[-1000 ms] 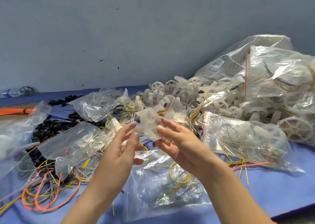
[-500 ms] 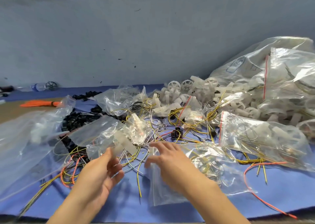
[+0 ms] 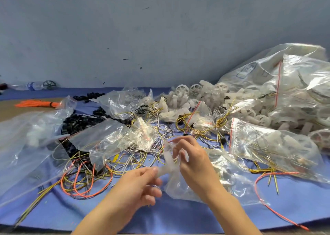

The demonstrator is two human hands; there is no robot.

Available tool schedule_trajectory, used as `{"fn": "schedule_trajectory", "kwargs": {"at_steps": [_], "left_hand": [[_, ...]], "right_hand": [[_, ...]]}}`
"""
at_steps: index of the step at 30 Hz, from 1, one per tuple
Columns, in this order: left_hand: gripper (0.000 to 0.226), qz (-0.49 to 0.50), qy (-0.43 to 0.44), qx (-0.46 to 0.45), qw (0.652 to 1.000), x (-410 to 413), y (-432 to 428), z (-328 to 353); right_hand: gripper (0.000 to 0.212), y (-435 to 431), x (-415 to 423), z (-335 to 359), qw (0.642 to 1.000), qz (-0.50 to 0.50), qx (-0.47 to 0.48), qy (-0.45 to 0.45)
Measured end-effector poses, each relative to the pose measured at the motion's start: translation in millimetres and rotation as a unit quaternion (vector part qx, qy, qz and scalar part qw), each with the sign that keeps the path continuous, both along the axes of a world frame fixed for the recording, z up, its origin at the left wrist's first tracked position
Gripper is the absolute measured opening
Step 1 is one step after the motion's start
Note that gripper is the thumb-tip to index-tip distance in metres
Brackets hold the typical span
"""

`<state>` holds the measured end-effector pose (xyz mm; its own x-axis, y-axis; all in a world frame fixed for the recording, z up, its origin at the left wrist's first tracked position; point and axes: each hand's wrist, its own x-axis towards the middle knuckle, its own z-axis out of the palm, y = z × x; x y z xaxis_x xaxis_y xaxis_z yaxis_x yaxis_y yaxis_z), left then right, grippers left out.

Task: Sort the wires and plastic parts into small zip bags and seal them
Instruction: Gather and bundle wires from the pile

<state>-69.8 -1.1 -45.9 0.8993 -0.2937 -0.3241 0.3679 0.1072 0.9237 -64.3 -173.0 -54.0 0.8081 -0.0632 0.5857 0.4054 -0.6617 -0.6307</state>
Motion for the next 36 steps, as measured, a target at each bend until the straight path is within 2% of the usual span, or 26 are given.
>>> {"fn": "schedule_trajectory", "kwargs": {"at_steps": [1,3,5,7,9,11,12,14,19,23,27,30,32,34,36], "left_hand": [[0.016,0.013,-0.069,0.07,0.995,1.6,-3.2,-1.5],[0.011,0.067,-0.203,0.181,0.96,6.9,-6.4,-2.2],[0.012,0.133,-0.245,0.176,0.944,13.1,-6.2,2.7],[0.02,0.184,-0.189,0.079,0.961,18.6,-3.5,9.1],[0.027,0.185,-0.09,-0.078,0.976,19.7,-2.2,15.2],[0.03,0.135,0.0,-0.243,0.961,15.9,-6.7,19.1],[0.028,0.101,0.028,-0.293,0.95,13.3,-10.4,17.9],[0.025,0.05,0.047,-0.312,0.948,7.1,-20.7,12.7],[0.023,0.04,0.062,-0.232,0.97,1.5,-40.5,2.0],[0.03,0.039,-0.007,-0.123,0.992,1.5,-43.4,0.9],[0.018,0.036,-0.099,0.008,0.994,1.8,-44.3,-0.7],[0.015,-0.025,-0.216,0.099,0.971,0.2,-41.4,-1.4],[0.019,-0.103,-0.23,0.112,0.961,-2.9,-45.7,5.1],[0.03,-0.124,-0.241,0.145,0.952,4.2,-53.7,5.2],[0.027,-0.122,-0.267,0.243,0.924,10.2,-60.6,10.6]], "right_hand": [[0.026,-0.1,-1.3,-0.6,1.0,0.005,0.002,-0.007],[0.025,-2.7,-3.8,-1.9,1.0,0.016,0.0,-0.012],[0.028,-7.3,-4.9,-2.5,1.0,0.013,0.003,-0.006],[0.028,-11.5,-5.6,-2.9,1.0,0.009,0.022,0.0],[0.028,-13.9,-6.3,-2.9,0.999,0.01,0.042,-0.006],[0.028,-14.2,-7.0,-2.9,0.998,0.013,0.053,-0.014],[0.028,-13.7,-7.0,-3.1,0.998,0.014,0.058,-0.017],[0.025,-11.7,-7.2,-3.5,0.997,0.014,0.076,-0.021],[0.027,-8.9,-9.0,0.6,0.988,-0.011,0.146,-0.042],[0.03,-12.5,-9.2,2.7,0.985,-0.041,0.164,-0.046],[0.03,-14.4,-13.0,8.6,0.985,-0.044,0.159,-0.057],[0.023,-10.7,-19.3,14.6,0.993,-0.033,0.091,-0.062],[0.018,-4.9,-24.9,17.9,0.998,-0.015,0.014,-0.065],[0.019,-0.7,-29.7,20.6,0.993,-0.031,-0.091,-0.074],[0.019,0.3,-32.3,23.0,0.983,-0.045,-0.162,-0.079]]}}
